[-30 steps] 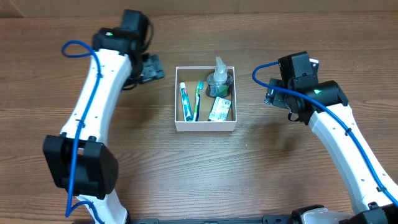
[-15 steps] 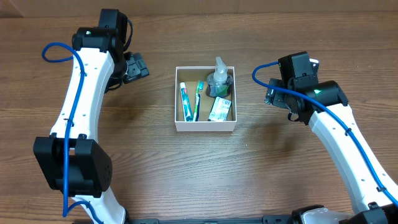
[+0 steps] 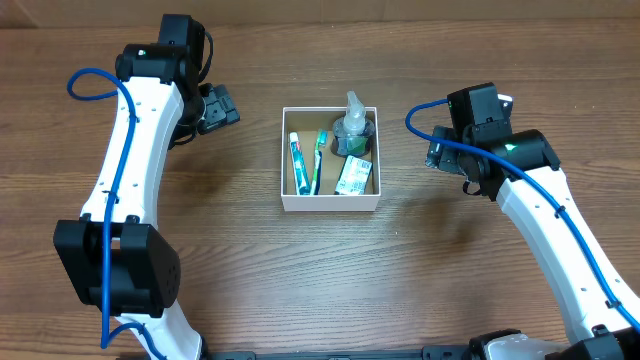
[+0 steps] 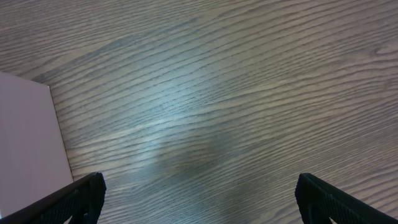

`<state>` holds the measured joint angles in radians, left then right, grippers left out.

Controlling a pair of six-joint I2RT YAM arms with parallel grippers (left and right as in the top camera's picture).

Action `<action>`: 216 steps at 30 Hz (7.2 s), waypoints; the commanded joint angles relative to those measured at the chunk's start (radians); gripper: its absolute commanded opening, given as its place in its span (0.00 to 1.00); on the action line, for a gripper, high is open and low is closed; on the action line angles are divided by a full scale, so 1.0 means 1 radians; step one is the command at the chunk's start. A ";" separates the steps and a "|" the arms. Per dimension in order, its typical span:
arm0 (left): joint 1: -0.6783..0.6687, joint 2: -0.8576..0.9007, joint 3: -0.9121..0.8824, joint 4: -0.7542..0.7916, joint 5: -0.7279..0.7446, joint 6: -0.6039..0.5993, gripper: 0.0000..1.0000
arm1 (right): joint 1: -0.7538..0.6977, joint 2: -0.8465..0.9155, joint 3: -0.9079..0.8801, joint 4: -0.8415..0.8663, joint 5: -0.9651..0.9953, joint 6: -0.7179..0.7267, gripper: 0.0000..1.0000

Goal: Pack container

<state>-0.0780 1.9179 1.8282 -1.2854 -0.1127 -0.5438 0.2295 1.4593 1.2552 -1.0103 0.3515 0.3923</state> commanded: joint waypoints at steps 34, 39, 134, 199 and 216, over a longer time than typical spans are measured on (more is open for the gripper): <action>0.000 -0.027 0.022 0.003 0.001 0.013 1.00 | 0.119 -1.099 0.019 0.006 0.020 -0.002 1.00; 0.000 -0.027 0.022 0.003 0.001 0.013 1.00 | 0.017 -1.228 -0.027 0.013 0.029 -0.044 1.00; 0.000 -0.027 0.022 0.003 0.001 0.013 1.00 | -0.104 -1.456 -1.247 0.927 -0.372 -0.344 1.00; -0.105 -1.913 -0.465 -0.217 -0.149 -0.003 1.00 | -0.104 -1.456 -1.247 0.927 -0.372 -0.344 1.00; -0.104 -1.913 -1.427 1.168 0.412 0.450 1.00 | -0.104 -1.456 -1.247 0.927 -0.372 -0.344 1.00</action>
<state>-0.1871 0.0132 0.5747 -0.2543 0.0647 -0.2646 0.1314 0.0128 0.0185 -0.0898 -0.0257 0.0517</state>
